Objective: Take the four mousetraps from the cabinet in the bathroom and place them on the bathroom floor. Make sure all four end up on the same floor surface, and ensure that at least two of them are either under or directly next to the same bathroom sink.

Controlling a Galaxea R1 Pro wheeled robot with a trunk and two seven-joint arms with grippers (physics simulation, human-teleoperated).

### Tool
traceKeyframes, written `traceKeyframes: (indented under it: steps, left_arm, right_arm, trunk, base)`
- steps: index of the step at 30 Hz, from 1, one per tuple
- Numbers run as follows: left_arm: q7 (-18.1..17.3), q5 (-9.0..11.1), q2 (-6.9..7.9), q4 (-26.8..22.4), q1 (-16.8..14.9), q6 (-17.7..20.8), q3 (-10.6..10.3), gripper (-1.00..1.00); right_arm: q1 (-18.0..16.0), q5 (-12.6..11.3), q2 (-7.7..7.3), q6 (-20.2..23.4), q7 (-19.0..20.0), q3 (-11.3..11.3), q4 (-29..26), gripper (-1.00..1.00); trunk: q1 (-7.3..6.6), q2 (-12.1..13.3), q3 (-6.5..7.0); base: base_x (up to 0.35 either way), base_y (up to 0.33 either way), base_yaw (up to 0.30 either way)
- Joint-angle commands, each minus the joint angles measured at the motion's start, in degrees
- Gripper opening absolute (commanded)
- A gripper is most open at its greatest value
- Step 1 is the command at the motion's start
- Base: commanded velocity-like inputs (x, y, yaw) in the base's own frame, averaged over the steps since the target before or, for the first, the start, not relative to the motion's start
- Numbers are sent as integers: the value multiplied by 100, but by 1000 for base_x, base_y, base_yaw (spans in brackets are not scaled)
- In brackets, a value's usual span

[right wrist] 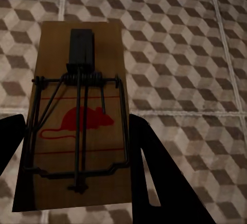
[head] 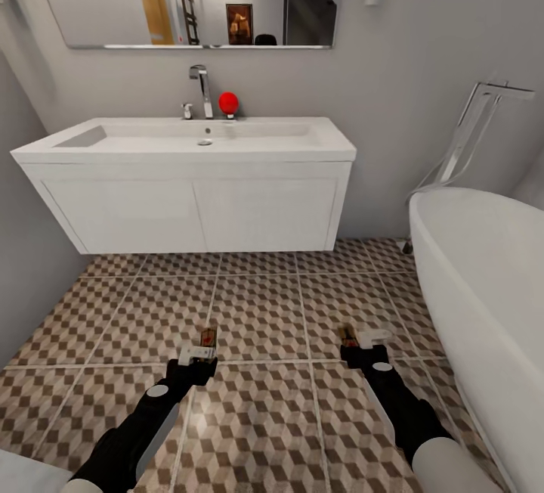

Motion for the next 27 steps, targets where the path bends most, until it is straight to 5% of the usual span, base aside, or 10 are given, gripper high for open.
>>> traceKeyframes:
  steps: [1, 27]
  left_arm:
    - [61, 51, 8, -11, -4, 26, -33, -100]
    - [61, 51, 8, -11, -5, 26, -33, -100]
  right_arm:
    - [-2, -6, -7, 41, -37, 35, -10, -100]
    - [-2, -6, -7, 37, -35, 35, -8, -100]
  trunk:
    - [21, -44, -33]
    - [592, -1087, -736]
  base:
    - [0, 0, 0]
    - [0, 0, 0]
